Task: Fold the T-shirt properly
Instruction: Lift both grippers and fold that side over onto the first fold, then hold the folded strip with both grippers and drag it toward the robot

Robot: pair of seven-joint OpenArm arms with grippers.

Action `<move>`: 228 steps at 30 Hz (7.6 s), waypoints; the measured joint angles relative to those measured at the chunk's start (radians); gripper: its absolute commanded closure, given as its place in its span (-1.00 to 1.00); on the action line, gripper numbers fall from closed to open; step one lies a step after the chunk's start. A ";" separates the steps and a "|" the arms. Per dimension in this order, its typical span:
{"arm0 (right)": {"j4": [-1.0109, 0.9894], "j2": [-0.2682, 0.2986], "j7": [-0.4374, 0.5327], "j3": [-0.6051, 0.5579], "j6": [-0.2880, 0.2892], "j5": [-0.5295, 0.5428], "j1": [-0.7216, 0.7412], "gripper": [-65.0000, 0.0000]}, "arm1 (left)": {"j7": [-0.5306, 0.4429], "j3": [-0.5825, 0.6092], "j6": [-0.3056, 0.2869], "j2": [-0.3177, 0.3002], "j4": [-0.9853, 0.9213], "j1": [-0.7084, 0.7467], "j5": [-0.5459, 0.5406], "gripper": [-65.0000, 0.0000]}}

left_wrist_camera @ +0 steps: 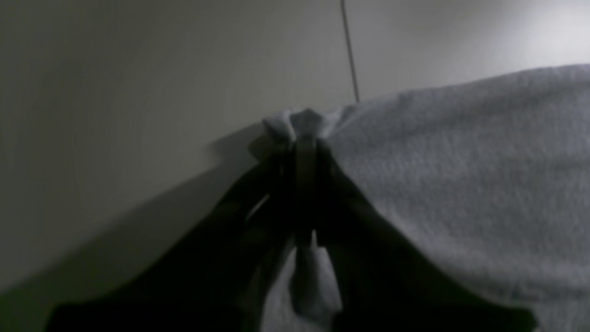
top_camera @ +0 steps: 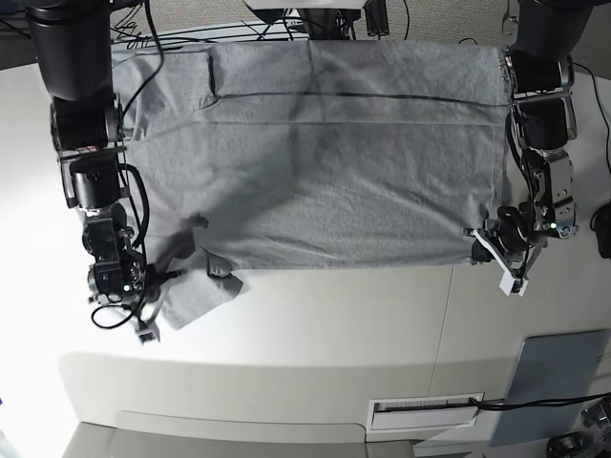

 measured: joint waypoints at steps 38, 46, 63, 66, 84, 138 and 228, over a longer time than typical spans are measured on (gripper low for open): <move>1.239 0.164 -0.117 0.436 -0.192 -0.153 -1.117 1.00 | 0.006 -0.158 -0.046 -0.061 0.601 0.647 -0.359 1.00; 1.312 0.126 -0.143 0.440 -0.222 -0.211 -1.250 1.00 | 0.005 -0.158 -0.046 -0.061 0.602 0.677 -0.360 1.00; 1.320 0.112 -0.179 0.440 -0.229 -0.265 -1.345 1.00 | 0.006 -0.158 -0.046 -0.064 0.603 0.685 -0.345 1.00; 1.320 0.113 -0.185 0.440 -0.229 -0.271 -1.345 1.00 | 0.019 -0.180 -0.051 -0.064 0.608 0.686 -0.353 1.00; 1.320 0.112 -0.214 0.440 -0.229 -0.300 -1.346 1.00 | 0.273 -0.329 -0.117 -0.066 0.709 0.784 -0.506 1.00; 1.320 0.114 -0.225 0.444 -0.270 -0.308 -1.324 0.35 | 0.227 -0.350 -0.148 -0.035 0.709 0.828 -0.610 -0.06; 1.320 0.116 -0.146 0.444 -0.270 -0.257 -1.324 0.35 | 0.078 -0.348 -0.026 -0.039 0.571 0.822 -0.450 1.00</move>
